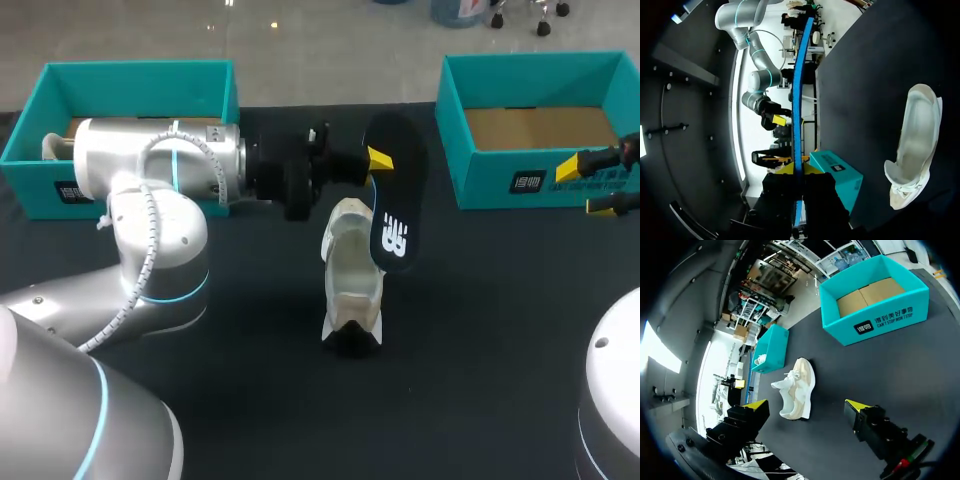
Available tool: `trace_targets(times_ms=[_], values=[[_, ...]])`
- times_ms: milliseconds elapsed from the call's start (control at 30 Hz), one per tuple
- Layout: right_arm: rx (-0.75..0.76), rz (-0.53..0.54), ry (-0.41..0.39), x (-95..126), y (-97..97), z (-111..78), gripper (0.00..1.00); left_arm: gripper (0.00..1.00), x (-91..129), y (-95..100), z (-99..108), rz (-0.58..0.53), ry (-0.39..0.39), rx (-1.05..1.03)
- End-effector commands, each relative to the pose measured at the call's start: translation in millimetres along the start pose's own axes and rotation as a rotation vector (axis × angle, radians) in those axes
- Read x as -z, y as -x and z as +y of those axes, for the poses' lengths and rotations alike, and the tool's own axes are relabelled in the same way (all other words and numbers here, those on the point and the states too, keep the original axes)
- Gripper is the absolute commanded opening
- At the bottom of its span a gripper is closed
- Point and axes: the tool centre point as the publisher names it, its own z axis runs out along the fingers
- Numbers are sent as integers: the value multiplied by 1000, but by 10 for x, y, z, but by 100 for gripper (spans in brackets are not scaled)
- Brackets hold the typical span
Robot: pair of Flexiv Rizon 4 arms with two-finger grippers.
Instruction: Take the shoe out of the shoebox, open the shoe tongue, remove and reinsert the insole, then place the shoe into the shoebox
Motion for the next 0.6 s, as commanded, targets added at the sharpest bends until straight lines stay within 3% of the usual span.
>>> trace_targets(times_ms=[33,400,467,600], values=[[-9,-39,-21,95,39,-81,100,0,-8,10,-6,6,1,-1],[21,-12,-131,185,124,-386,100,0,-8,10,-6,6,1,-1],[3,-33,-91,177,139,-388,100,0,-8,10,-6,6,1,-1],[3,-33,-91,177,139,-388,100,0,-8,10,-6,6,1,-1]])
